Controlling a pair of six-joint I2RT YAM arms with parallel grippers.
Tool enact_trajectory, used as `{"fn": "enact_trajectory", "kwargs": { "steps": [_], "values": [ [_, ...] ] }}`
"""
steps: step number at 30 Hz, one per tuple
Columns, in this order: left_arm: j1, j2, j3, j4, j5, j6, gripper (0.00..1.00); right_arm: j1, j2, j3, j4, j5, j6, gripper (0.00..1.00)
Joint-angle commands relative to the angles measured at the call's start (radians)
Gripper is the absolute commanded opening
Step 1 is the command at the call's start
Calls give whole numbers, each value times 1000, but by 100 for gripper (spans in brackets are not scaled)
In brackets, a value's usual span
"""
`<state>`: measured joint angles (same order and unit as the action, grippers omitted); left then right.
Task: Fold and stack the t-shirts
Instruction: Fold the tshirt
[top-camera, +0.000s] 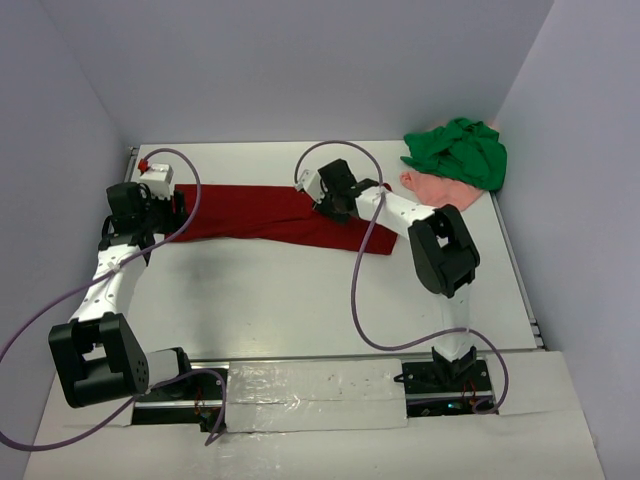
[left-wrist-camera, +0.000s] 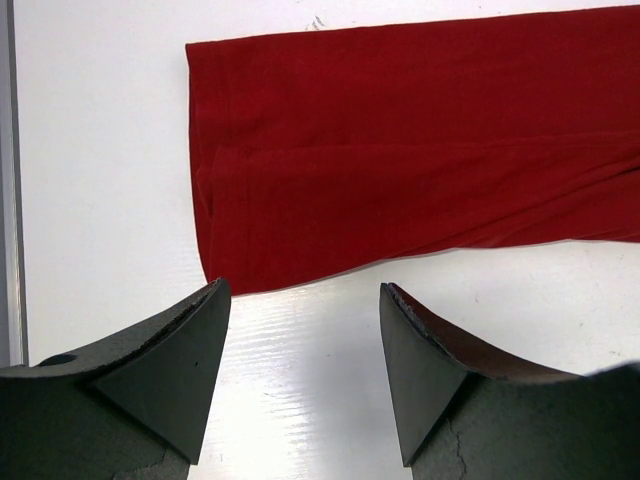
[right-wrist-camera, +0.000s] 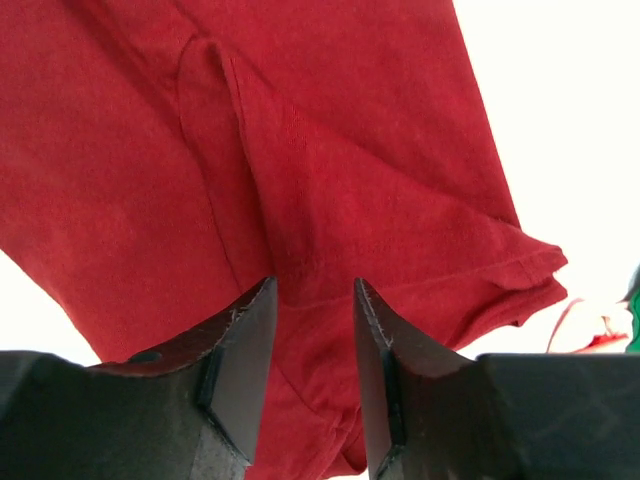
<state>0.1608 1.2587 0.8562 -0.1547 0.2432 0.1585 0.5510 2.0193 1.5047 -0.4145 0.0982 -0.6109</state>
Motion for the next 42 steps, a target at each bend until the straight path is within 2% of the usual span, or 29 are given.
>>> {"fn": "enact_trajectory", "kwargs": {
  "steps": [1,10,13,15,16,17,19,28,34,42],
  "values": [
    [9,-19,4,3,18,-4,70,-11,27,52,-29,-15,14,43],
    [14,-9,7,-9,41,-1,69,-22,99,135,-124,-2,25,47],
    [16,-12,6,-3,42,-1,69,-20,113,144,-125,11,25,44],
    [16,-13,3,-5,45,-1,69,-22,114,141,-121,15,26,34],
    [16,-12,3,-2,45,-1,69,-23,117,141,-122,14,26,25],
    [16,-12,0,0,45,-1,68,-22,122,143,-124,14,20,10],
    [17,-10,-3,4,47,-2,68,-23,127,144,-118,20,23,0],
    [17,-4,-11,7,57,-2,68,-14,133,134,-24,98,14,0],
    [16,-5,-16,12,62,-2,67,-7,139,146,85,185,14,0],
    [17,1,-16,17,68,-7,67,15,148,161,236,225,26,0]
  ]
}}
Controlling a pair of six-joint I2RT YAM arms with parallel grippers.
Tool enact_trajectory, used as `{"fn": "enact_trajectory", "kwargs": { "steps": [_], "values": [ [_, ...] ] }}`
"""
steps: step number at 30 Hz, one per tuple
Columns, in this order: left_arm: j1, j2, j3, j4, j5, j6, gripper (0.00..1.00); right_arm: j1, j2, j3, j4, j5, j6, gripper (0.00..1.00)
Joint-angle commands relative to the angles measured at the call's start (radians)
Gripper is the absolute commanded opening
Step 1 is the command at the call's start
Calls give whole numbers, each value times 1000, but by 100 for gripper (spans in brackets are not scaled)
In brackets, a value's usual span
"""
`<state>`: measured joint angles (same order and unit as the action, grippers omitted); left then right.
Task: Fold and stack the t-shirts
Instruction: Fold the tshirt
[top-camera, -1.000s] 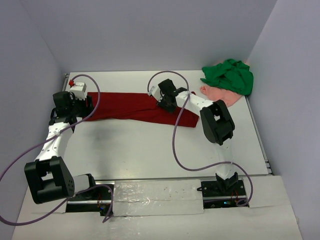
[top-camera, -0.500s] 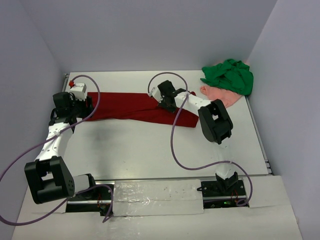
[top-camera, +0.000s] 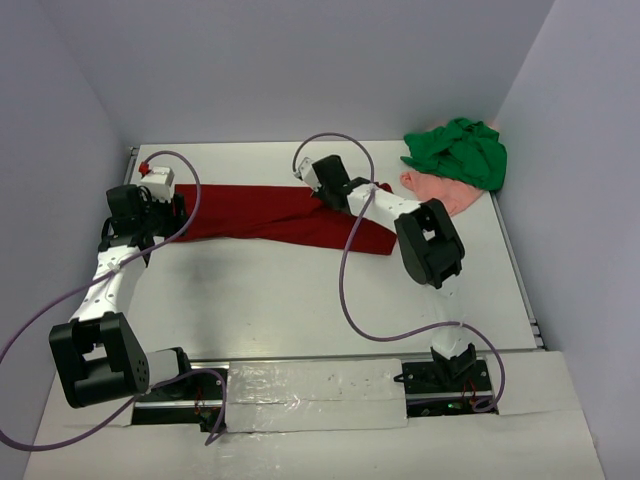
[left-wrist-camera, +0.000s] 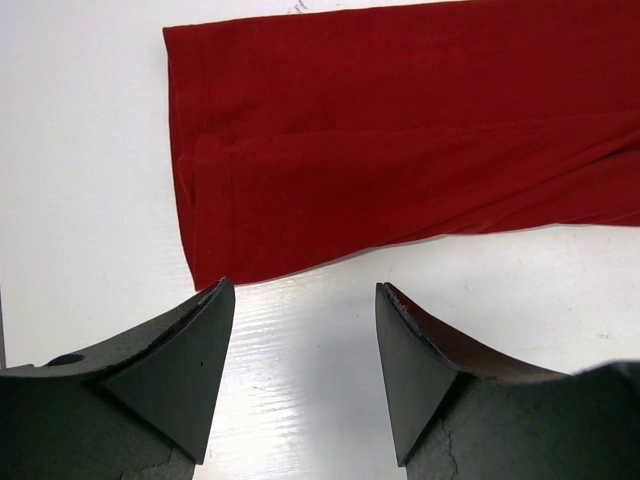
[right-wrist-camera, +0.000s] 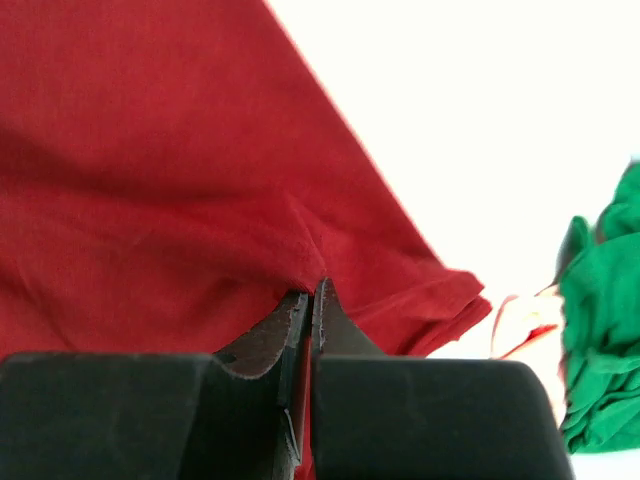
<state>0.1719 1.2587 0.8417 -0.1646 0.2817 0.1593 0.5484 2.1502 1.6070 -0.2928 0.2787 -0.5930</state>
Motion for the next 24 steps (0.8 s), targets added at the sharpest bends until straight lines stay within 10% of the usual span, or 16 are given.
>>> {"fn": "enact_trajectory", "kwargs": {
  "steps": [1,8,12,15,24],
  "values": [
    [5,2,-1,25,31,-7,67,21,22,59,127,48,7,0],
    [5,5,-3,28,34,-9,67,45,117,134,215,115,-17,6],
    [6,10,-7,31,33,-7,67,61,189,206,254,193,-45,52],
    [6,13,-9,33,30,-10,68,70,223,229,345,258,-48,68],
    [5,-24,-27,59,13,-21,69,61,41,194,197,102,168,56]
  ]
}}
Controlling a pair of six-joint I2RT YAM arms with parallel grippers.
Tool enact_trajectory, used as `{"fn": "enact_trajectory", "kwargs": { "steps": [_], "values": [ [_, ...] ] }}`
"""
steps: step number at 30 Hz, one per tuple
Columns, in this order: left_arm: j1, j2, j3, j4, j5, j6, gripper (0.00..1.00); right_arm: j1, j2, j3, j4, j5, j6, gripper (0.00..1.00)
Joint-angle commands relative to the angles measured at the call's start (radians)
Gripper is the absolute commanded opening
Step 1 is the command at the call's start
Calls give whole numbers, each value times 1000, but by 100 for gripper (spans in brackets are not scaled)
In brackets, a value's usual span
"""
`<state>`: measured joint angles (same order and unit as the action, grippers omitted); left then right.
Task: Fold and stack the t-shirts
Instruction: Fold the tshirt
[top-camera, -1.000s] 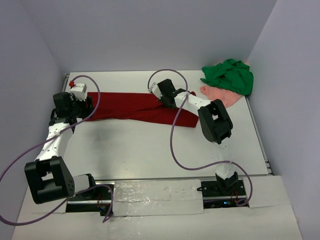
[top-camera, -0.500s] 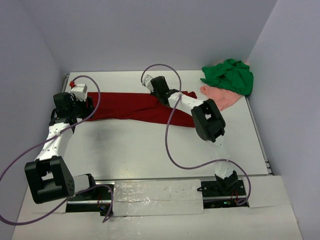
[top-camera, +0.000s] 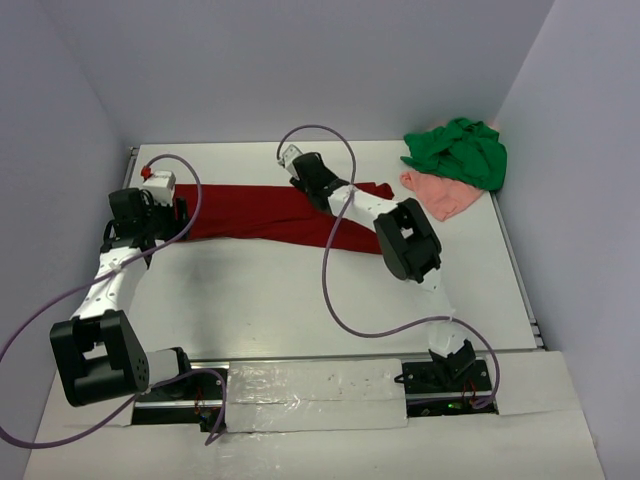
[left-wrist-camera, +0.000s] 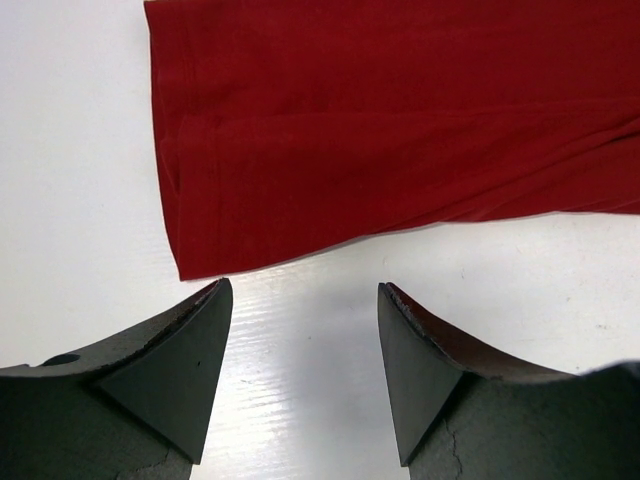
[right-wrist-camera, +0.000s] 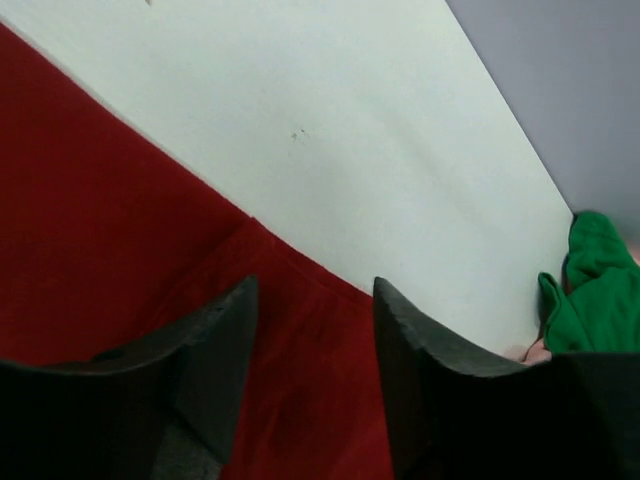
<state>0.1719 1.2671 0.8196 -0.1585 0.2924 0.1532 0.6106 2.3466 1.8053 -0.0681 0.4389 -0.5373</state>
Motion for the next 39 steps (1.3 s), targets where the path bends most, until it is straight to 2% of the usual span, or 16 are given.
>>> {"fn": "enact_trajectory", "kwargs": {
  "steps": [1,4,5,6,8,9,10,11,14,18,27,30,31,34,39],
  "values": [
    [5,-38,-8,59,2,-15,69,-2,-208,-12,-51,-93,129,53],
    [5,-31,-14,60,23,-17,67,-2,-288,-30,-159,-161,183,38],
    [5,-22,-1,51,36,-15,66,-3,-302,-31,-185,-172,209,4],
    [5,3,6,40,50,-14,61,-5,-314,-34,-235,-183,223,0],
    [5,37,36,8,77,-15,47,-12,-352,-55,-278,-238,249,0],
    [5,57,47,-1,86,-14,31,-17,-369,-66,-309,-249,258,0],
    [3,98,58,-15,97,-7,24,-24,-388,-96,-317,-259,264,0],
    [3,118,75,-13,97,-7,11,-29,-423,-109,-344,-297,267,0],
    [0,204,124,-38,100,-3,0,-43,-496,-162,-386,-359,270,0],
    [-3,284,164,-52,57,-9,0,-57,-561,-198,-436,-396,280,0],
    [-14,311,116,195,-218,-87,0,-77,-690,-333,-469,-465,272,0],
    [-15,334,134,235,-266,-99,7,-84,-704,-356,-478,-471,272,0],
    [-15,348,165,229,-271,-101,11,-87,-713,-357,-481,-485,273,3],
    [-14,431,254,168,-282,-115,16,-100,-724,-357,-492,-509,278,13],
    [-15,537,346,106,-263,-130,25,-118,-734,-354,-499,-525,284,17]
  ]
}}
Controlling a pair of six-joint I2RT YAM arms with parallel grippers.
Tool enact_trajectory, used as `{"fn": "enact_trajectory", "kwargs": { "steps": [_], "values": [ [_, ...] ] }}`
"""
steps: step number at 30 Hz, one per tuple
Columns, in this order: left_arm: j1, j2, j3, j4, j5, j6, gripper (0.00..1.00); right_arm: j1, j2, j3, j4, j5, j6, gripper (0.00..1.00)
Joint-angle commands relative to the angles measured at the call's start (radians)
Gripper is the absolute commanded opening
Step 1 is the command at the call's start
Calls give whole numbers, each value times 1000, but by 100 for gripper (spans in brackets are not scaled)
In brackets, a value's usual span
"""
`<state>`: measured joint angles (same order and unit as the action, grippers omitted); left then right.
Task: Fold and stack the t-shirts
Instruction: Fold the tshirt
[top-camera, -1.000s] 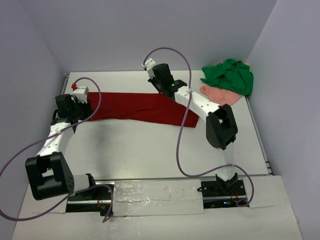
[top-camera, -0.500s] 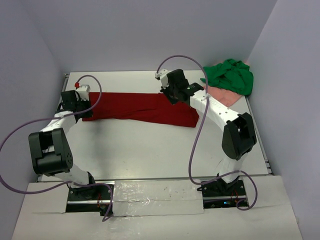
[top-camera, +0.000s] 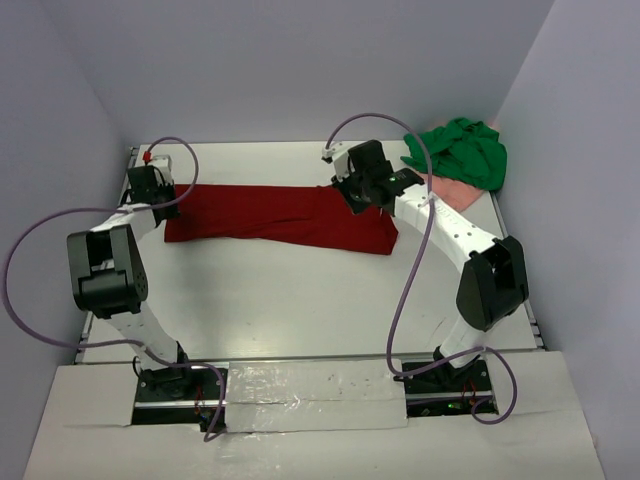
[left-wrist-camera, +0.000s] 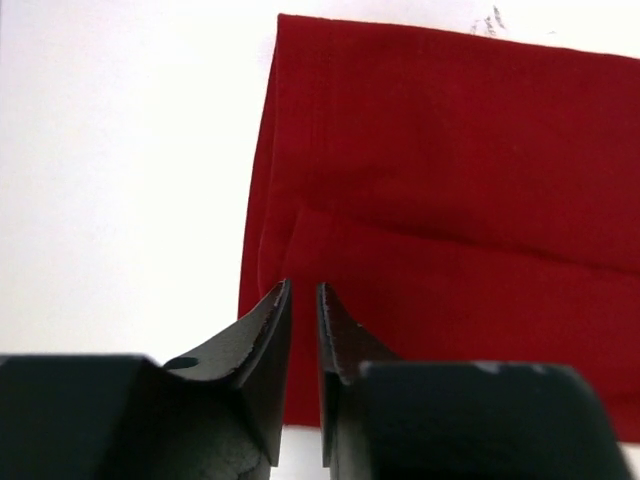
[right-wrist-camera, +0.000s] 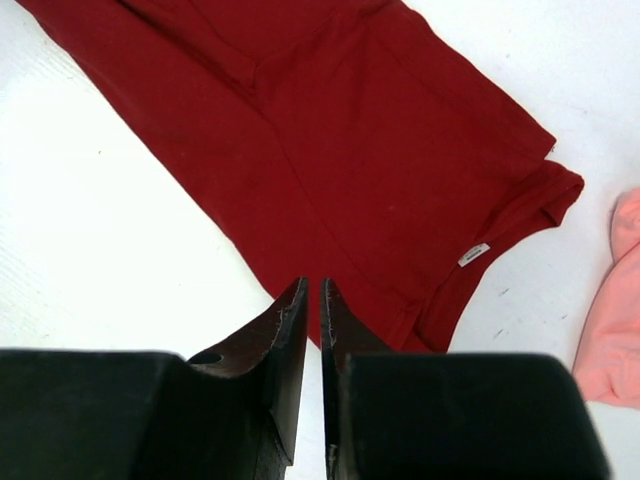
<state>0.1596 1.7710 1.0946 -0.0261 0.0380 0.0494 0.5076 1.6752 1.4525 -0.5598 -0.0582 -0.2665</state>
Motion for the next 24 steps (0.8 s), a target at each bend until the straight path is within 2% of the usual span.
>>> {"fn": "enact_trajectory", "kwargs": {
  "steps": [1,4,13,15,16,17,18,24],
  "values": [
    [-2,44,83,-43,14,-29,28,-21,-63,0,-12,-40,13,17],
    [-3,94,132,-76,26,-34,36,-27,-65,0,-14,-40,16,18],
    [-3,160,175,-106,57,-34,37,-44,-71,3,-18,-58,19,19],
    [-2,165,174,-101,66,-34,33,-49,-75,8,-18,-58,21,19],
    [-2,168,177,-103,71,-36,20,-49,-75,6,-17,-57,23,19],
    [-2,171,179,-104,74,-39,13,-49,-78,8,-15,-57,23,19],
    [-3,173,183,-109,82,-36,1,-50,-78,8,-15,-57,21,19],
    [-2,143,159,-71,74,-37,0,-53,-66,0,-12,-61,24,19]
  ]
}}
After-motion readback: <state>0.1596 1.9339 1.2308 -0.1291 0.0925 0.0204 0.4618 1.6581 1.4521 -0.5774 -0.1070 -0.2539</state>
